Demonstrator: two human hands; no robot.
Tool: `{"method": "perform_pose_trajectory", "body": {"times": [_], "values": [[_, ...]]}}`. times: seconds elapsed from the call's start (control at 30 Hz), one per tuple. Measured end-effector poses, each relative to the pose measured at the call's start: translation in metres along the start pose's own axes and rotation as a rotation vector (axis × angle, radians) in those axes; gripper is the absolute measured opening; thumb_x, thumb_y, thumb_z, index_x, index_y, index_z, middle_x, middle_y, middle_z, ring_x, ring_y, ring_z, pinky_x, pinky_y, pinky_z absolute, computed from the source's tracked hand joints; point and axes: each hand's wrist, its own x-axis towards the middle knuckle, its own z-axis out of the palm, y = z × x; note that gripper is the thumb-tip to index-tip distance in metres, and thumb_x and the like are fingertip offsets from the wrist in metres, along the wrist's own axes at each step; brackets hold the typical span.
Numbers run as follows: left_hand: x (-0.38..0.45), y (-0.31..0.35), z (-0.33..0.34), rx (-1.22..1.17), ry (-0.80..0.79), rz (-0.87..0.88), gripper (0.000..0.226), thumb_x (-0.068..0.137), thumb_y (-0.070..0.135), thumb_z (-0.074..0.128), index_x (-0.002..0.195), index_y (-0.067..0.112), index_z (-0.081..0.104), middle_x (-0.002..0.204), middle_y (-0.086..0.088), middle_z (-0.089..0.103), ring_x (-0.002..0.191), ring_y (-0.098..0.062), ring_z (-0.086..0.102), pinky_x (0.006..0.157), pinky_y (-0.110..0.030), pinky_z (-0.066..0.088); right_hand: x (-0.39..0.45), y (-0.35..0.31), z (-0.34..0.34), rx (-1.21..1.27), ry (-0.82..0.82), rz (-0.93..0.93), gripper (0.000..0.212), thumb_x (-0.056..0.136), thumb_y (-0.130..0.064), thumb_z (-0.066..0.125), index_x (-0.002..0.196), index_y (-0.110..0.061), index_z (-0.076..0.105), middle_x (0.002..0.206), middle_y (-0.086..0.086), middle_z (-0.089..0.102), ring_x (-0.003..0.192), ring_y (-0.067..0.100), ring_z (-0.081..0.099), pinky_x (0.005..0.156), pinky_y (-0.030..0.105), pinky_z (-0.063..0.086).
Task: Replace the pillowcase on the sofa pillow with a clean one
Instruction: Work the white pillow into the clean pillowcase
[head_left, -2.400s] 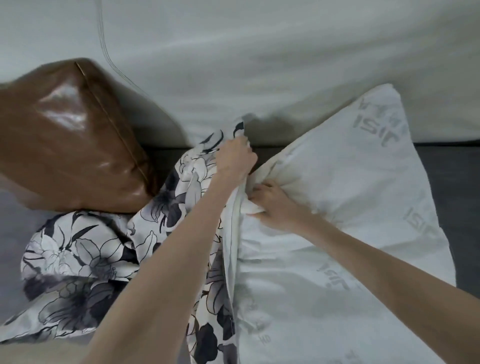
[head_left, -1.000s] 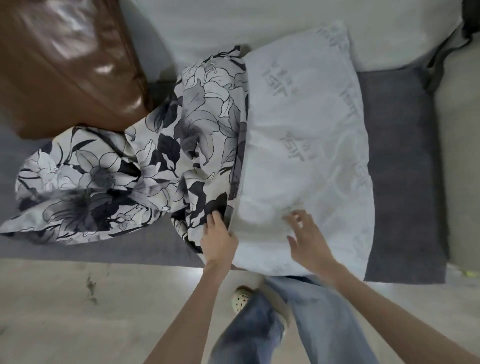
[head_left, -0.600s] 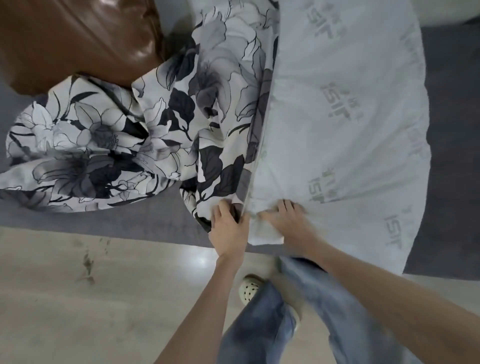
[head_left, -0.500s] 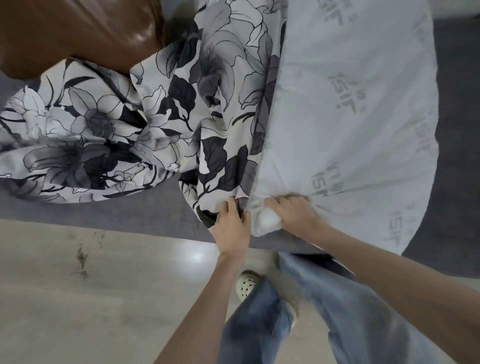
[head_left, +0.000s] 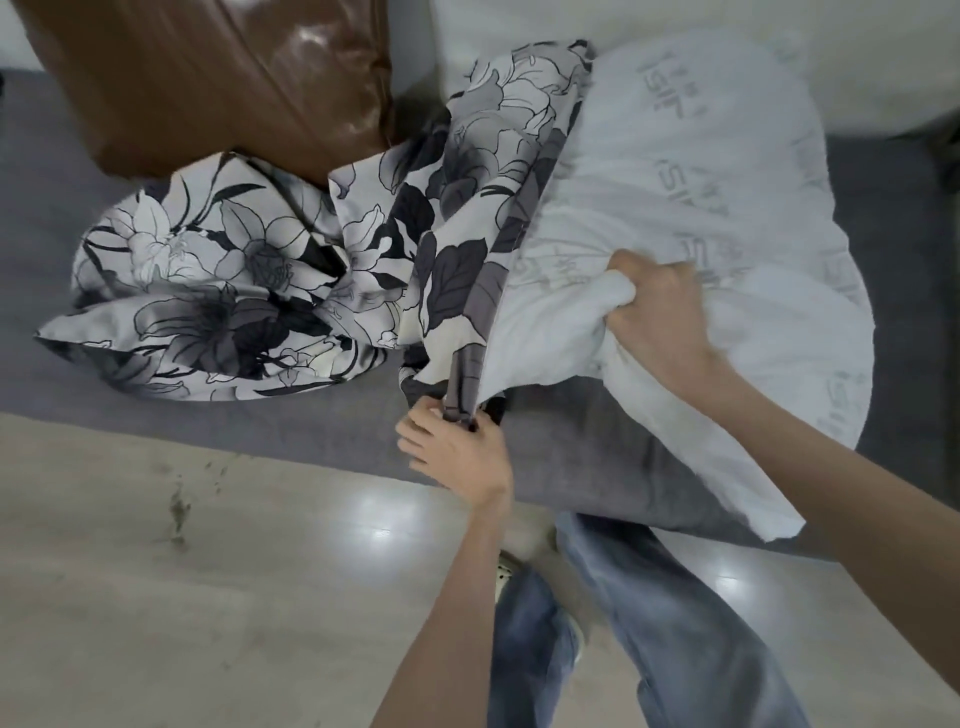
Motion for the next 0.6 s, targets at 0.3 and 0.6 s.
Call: {"method": "perform_pose_trajectory", "body": {"times": [0.3,0.6], "values": [[-0.024,0.072,-0.012,-0.359,-0.079,-0.199,0.043,0.063,0.002,0.056,0.101,0.014,0.04,0.101,-0.003,0.036,0.099,-0.029,0.039,0.079,-0.04,0.032,0.029,-0.053,0.005,0.08,0.086,-0.05,0.013,0.058,0.003,0.052,0.067,-0.007,0.056,0.052,0.018,0.056,0.05,0.035,0.051,0.048,0.033,0.032],[-0.037,0.013,-0.029,0.253,-0.54,0.823,0.034,0.06,-0.008,0.058,0.084,0.015,0.063,0.086,-0.004,0.063,0.086,-0.029,0.057,0.068,-0.038,0.051,-0.052,-0.008,0.078,-0.041,-0.76,-0.045,0.019,0.079,-0.004,0.048,0.068,-0.005,0.063,0.078,0.021,0.066,0.079,0.03,0.067,0.047,0.013,0.035]]}}
